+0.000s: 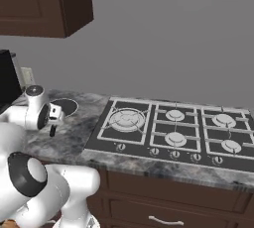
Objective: Place both pans onto different burners. Then place the onion and the steak on different pans.
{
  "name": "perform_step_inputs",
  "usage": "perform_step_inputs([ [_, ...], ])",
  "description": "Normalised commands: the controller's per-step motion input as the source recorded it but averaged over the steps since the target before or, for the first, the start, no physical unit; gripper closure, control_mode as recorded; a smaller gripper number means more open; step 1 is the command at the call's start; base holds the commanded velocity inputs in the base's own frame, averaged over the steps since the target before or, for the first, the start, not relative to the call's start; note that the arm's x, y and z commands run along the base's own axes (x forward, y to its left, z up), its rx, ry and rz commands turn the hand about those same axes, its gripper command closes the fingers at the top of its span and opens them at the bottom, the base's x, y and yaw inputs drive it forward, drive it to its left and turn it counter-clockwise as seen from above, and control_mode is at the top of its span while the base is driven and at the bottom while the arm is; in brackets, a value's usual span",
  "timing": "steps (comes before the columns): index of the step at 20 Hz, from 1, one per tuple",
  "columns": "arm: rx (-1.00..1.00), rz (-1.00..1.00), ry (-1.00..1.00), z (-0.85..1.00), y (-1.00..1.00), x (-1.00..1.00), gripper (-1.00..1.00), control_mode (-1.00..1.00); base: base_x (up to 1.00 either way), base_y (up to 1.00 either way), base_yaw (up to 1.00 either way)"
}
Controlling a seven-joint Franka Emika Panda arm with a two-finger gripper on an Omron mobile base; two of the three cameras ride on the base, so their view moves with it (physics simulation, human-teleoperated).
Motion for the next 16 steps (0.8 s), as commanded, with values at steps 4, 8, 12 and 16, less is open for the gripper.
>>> perform_step_inputs([
  [4, 0.0, 0.0, 0.0, -0.16, 0.01, 0.42, -1.0, -1.0, 0.0, 0.0, 0.0],
  [8, 0.0, 0.0, 0.0, -0.34, 0.06, 0.44, -1.0, -1.0, 0.0, 0.0, 0.0],
  [12, 0.0, 0.0, 0.0, -0.43, 0.21, 0.29, -1.0, -1.0, 0.0, 0.0, 0.0],
  [16, 0.0, 0.0, 0.0, -0.35, 0.18, 0.27, -1.0, -1.0, 0.0, 0.0, 0.0],
])
